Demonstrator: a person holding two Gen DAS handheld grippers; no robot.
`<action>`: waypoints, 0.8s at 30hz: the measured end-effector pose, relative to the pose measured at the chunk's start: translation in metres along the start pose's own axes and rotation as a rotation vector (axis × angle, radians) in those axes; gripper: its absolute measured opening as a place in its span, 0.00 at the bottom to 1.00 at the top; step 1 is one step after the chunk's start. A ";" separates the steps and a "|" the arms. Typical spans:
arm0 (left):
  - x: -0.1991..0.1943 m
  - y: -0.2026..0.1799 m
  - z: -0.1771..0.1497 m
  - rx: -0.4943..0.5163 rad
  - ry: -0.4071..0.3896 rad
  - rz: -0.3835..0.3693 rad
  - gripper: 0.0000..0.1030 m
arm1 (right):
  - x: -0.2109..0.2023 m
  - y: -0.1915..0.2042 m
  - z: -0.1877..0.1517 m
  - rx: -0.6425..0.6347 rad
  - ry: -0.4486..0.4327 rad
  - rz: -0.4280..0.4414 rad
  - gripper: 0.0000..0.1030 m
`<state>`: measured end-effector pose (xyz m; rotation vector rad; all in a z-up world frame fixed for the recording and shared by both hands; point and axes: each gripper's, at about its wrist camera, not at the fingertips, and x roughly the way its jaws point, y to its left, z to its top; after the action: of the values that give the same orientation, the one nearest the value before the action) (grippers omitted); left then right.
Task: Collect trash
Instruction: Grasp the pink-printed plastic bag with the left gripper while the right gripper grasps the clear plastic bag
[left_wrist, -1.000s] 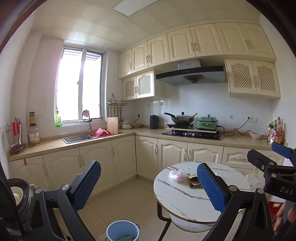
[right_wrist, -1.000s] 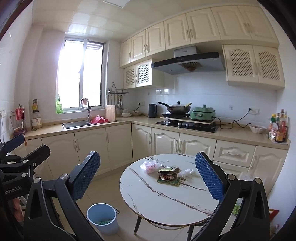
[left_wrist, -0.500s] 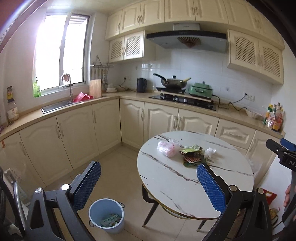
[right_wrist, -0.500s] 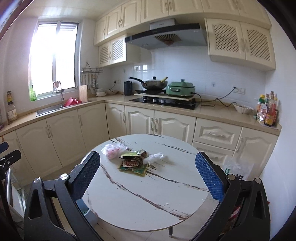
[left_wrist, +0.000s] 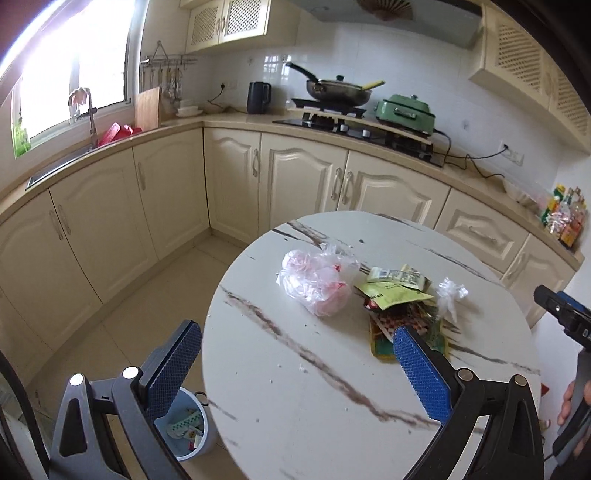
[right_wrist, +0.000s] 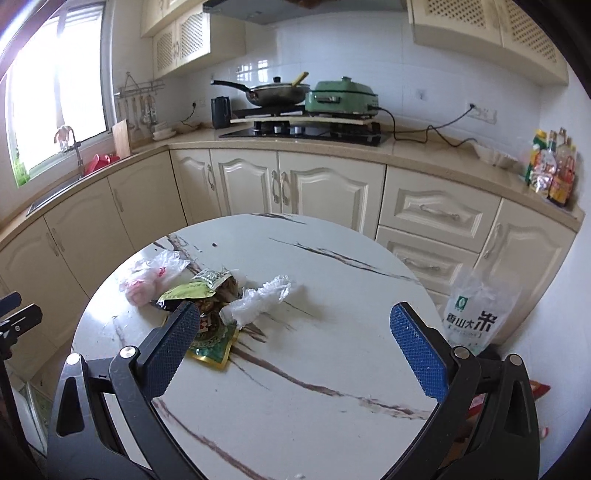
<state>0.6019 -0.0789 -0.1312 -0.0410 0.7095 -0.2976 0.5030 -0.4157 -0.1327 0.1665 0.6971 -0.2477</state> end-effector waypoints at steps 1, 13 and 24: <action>0.019 -0.001 0.009 0.002 0.013 0.006 0.99 | 0.013 -0.003 0.002 0.030 0.019 0.007 1.00; 0.169 -0.018 0.062 0.089 0.159 0.101 0.99 | 0.152 -0.001 -0.003 0.165 0.251 0.025 1.00; 0.219 -0.002 0.071 0.085 0.213 -0.018 0.68 | 0.176 0.006 -0.008 0.043 0.291 -0.010 0.82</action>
<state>0.8044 -0.1476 -0.2163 0.0657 0.9069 -0.3528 0.6296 -0.4381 -0.2530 0.2432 0.9819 -0.2506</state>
